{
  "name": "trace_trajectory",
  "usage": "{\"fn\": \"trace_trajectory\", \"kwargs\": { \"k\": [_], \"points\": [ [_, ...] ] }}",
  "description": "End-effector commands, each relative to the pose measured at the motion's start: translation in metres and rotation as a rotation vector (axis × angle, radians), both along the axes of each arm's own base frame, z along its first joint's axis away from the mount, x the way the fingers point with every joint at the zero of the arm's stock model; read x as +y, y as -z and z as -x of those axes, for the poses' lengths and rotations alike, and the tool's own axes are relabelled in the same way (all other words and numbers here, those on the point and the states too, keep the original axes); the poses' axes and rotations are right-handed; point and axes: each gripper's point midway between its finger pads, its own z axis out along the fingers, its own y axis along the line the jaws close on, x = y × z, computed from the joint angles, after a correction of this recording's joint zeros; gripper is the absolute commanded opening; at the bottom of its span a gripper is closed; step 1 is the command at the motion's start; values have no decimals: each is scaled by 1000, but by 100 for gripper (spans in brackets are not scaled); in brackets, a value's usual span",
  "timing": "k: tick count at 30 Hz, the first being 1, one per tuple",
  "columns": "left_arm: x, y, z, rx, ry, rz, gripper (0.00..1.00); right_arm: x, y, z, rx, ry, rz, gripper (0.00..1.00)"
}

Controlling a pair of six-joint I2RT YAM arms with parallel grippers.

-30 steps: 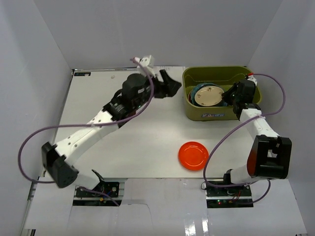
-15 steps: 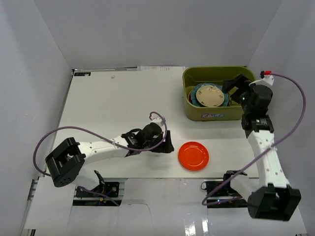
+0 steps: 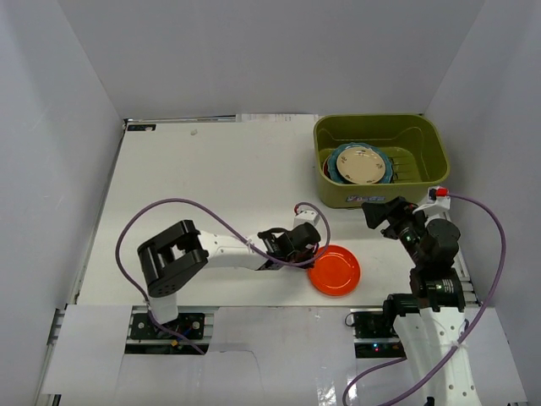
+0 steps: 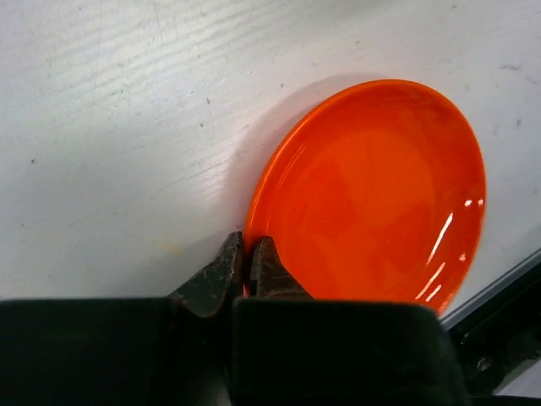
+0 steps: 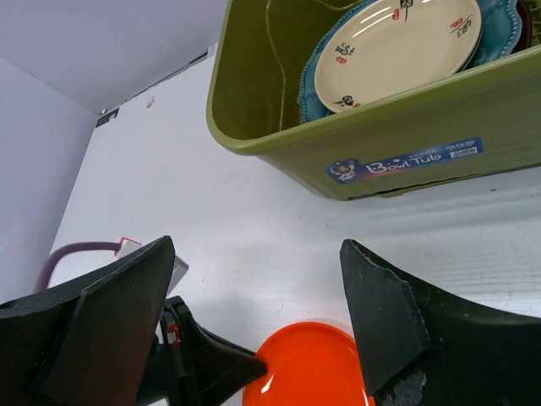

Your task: Place the plates into the plastic bin on the countertop

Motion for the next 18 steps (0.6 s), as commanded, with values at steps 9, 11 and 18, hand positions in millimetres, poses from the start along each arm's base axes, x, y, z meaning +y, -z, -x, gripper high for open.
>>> {"fn": "trace_trajectory", "kwargs": {
  "k": [9, 11, 18],
  "points": [
    [52, -235, -26, -376, -153, 312, 0, -12, -29, 26, -72, 40, 84, 78],
    [65, -270, -46, -462, -195, 318, 0, -21, -17, 28, -51, 93, 91, 65],
    [17, -350, -135, -617, -227, 399, 0, 2, 50, 32, 89, -23, 29, 8]
  ]
}}
